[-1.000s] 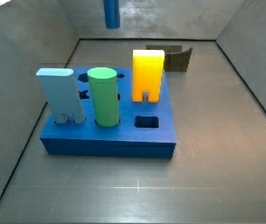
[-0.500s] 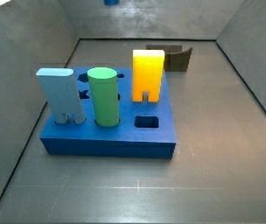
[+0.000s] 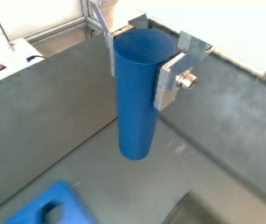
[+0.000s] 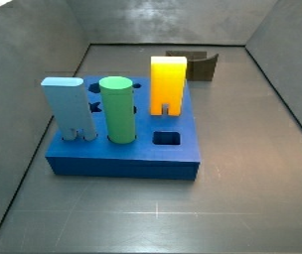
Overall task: Pick up the round object. Move up. Move to above the board. Insert the round object.
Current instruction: Move to above the board.
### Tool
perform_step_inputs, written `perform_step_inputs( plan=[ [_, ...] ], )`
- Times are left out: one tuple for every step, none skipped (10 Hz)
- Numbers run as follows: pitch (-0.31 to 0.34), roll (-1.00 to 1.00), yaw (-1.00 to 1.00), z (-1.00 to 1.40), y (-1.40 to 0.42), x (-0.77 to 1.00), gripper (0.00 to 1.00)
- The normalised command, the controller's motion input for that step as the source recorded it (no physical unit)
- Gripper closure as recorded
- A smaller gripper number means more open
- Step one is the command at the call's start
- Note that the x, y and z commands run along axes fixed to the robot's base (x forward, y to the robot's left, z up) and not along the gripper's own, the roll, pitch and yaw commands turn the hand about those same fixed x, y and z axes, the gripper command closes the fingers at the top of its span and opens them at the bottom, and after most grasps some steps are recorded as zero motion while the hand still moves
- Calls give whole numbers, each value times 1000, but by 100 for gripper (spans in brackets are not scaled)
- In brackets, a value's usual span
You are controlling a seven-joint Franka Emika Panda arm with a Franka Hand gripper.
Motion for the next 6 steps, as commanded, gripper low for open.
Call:
perform_step_inputs(
  plan=[
    [342,-39,-104,-41,-1000,210,100],
    [267,-76,-42,-39,-1000,226,100],
    [204,-44,-16,-37,-1000,227,100],
    [157,-7,-2,-32,-1000,228,100],
    [127,-21,0,-30,-1000,236,100],
    [113,-5,5,-26,-1000,249,100]
  ],
)
